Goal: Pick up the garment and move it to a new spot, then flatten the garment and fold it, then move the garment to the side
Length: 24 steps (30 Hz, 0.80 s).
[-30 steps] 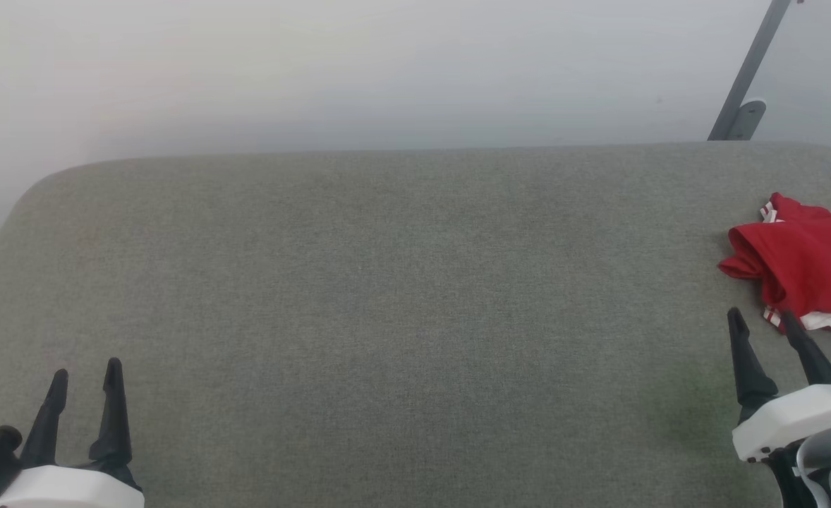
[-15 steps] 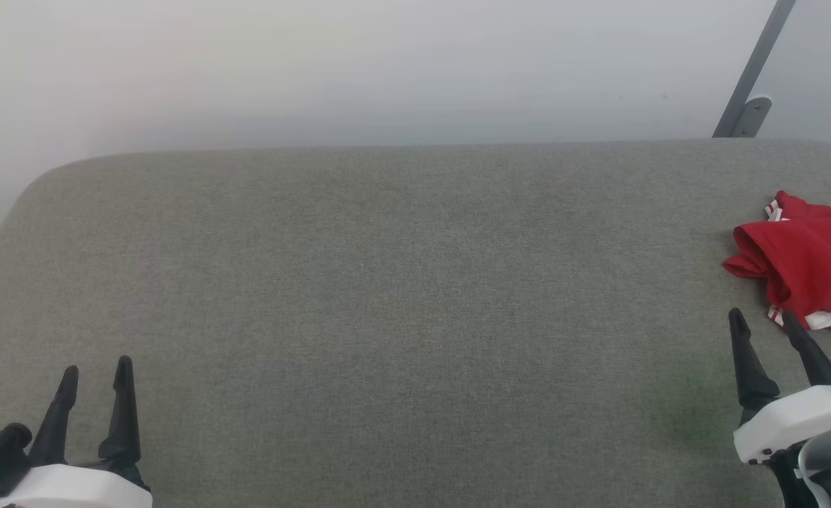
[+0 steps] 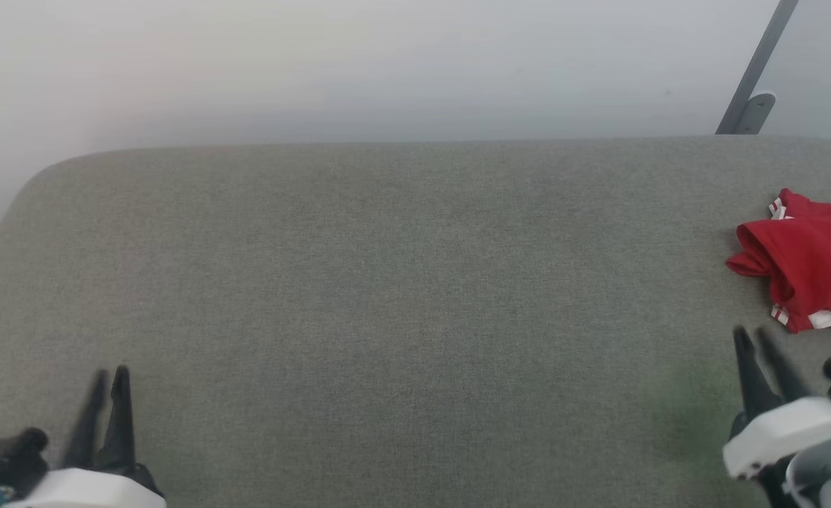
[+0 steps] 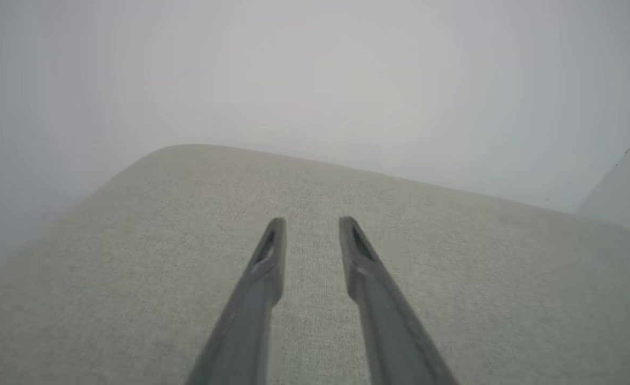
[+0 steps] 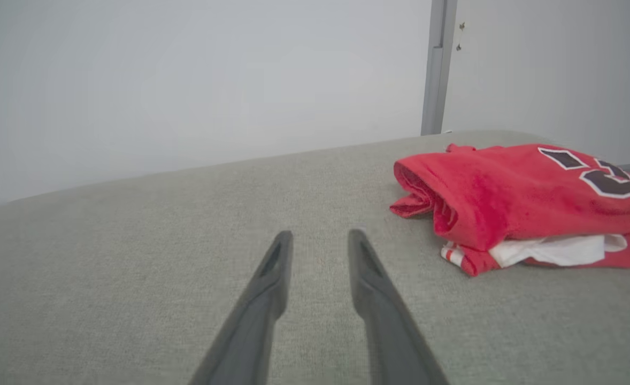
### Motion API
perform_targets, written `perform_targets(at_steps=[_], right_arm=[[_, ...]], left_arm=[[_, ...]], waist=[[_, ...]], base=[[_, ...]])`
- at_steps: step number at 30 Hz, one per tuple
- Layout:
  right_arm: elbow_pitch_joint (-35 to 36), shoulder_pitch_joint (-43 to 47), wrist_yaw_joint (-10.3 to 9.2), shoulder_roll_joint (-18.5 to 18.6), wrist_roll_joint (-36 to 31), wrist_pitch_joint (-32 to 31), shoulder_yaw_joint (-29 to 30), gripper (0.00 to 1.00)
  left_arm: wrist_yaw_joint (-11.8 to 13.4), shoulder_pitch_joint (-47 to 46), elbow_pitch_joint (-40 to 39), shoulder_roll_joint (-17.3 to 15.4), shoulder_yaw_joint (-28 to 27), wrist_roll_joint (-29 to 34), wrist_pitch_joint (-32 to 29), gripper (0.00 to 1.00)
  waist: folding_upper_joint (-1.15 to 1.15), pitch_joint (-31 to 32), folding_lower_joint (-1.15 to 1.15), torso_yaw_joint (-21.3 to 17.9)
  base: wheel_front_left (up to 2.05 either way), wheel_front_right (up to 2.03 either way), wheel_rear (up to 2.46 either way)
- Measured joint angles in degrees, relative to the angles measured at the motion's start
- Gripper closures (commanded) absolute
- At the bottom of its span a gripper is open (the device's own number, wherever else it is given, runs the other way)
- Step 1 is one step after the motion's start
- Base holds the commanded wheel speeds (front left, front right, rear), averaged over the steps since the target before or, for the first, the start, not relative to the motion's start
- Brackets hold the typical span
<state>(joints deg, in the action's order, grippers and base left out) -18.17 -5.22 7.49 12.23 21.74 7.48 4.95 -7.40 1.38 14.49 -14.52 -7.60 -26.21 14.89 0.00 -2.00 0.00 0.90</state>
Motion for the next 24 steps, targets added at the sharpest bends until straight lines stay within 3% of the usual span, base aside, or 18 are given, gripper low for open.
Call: perform_targets(at_steps=[5,24], right_arm=[[-2.00,1.59,0.00,-1.34,1.66,-0.53,-0.07,1.00],[-0.60,1.44,0.00,-3.05,17.64,-3.50,0.36,1.00]], left_arm=[[0.00,0.73,1.75,2.07,0.42,-1.76,-0.76,1.00],[0.00,-0.43,1.37,4.12,0.52,-16.61,-5.39,1.00]], waist=[[0.00,0.03,0.00,-0.02],[0.00,0.30,0.00,-0.15]], base=[[0.00,0.00,0.00],[0.00,0.00,0.00]])
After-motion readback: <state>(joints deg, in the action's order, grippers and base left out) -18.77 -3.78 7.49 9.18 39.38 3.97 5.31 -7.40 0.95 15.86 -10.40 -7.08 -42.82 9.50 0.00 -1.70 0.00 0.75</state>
